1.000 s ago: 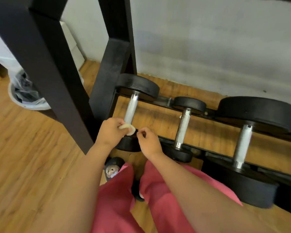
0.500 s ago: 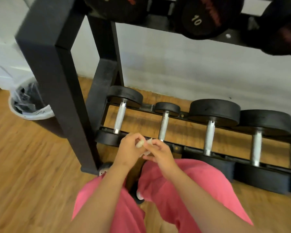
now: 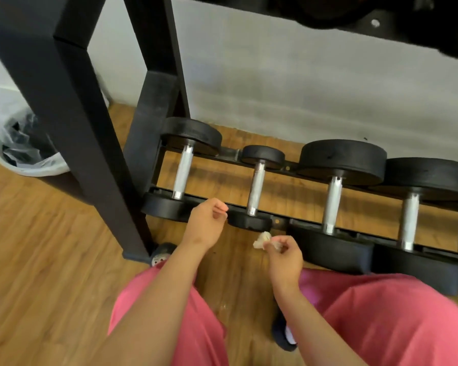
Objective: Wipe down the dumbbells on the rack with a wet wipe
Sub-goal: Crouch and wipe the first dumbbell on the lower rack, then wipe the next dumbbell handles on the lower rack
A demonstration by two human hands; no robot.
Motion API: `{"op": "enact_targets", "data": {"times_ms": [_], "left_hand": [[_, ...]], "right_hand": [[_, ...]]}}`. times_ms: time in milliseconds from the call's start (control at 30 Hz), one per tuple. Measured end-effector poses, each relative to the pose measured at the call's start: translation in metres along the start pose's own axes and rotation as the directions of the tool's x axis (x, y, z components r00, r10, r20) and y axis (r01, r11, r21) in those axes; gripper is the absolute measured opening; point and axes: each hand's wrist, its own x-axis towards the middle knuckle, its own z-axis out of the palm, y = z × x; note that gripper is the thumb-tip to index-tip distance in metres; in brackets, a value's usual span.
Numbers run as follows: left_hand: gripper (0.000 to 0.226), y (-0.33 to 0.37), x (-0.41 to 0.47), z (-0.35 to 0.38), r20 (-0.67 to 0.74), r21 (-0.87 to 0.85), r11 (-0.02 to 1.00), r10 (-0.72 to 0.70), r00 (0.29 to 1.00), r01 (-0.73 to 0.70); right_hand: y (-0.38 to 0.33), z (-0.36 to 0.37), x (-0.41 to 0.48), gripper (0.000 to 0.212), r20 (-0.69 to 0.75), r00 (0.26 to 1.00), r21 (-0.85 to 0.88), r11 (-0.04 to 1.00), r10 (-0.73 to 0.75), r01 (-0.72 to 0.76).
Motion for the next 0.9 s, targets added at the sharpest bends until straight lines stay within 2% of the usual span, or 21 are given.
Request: {"op": "enact_targets", "data": {"times_ms": [133, 233, 300, 367, 467, 567, 667, 733, 800, 900], "left_hand": [[0.013, -0.017, 0.022, 0.025, 0.030, 0.064, 0.997, -0.038, 0.999, 0.036], [0.021, -0.037, 0.039, 0.044, 0.034, 0.050, 0.991, -0.130, 0.991, 0.128], [0.021, -0.044, 0.042, 0.057, 0.033, -0.032, 0.971, -0.237, 0.971, 0.238], [0.022, -0.043, 0.039, 0.067, 0.019, -0.226, 0.914, -0.341, 0.940, 0.336], [0.027, -0.041, 0.035, 0.076, -0.043, -0.386, 0.856, -0.390, 0.920, 0.345], [0.034, -0.040, 0.033, 0.078, -0.003, -0.416, 0.831, -0.408, 0.913, 0.370], [0.038, -0.040, 0.026, 0.078, 0.004, -0.376, 0.857, -0.380, 0.925, 0.353], [0.038, -0.038, 0.016, 0.077, 0.006, -0.329, 0.881, -0.359, 0.933, 0.340], [0.035, -0.036, 0.004, 0.075, 0.021, -0.328, 0.875, -0.370, 0.929, 0.356], [0.031, -0.032, -0.001, 0.066, 0.069, -0.362, 0.845, -0.397, 0.915, 0.394]], "right_hand": [[0.026, 0.014, 0.006, 0.024, -0.013, 0.997, -0.060, 0.995, -0.078, 0.077], [0.027, 0.023, 0.015, 0.032, 0.008, 0.995, -0.033, 0.994, -0.099, 0.099], [0.022, 0.025, 0.023, 0.023, 0.015, 0.996, -0.010, 0.996, -0.091, 0.091], [0.018, 0.025, 0.029, 0.017, 0.024, 0.994, -0.006, 0.995, -0.103, 0.103], [0.018, 0.027, 0.030, 0.017, 0.027, 0.990, 0.012, 0.991, -0.137, 0.136], [0.023, 0.034, 0.030, 0.023, -0.011, 0.992, 0.048, 0.991, -0.128, 0.128], [0.019, 0.031, 0.029, 0.024, -0.024, 0.990, 0.114, 0.983, -0.141, 0.142], [0.014, 0.025, 0.032, 0.024, 0.013, 0.986, 0.130, 0.978, -0.169, 0.165], [0.009, 0.015, 0.034, 0.025, 0.105, 0.962, 0.048, 0.968, -0.251, 0.247], [0.003, 0.012, 0.037, 0.027, 0.318, 0.864, -0.132, 0.885, -0.389, 0.447]]}}
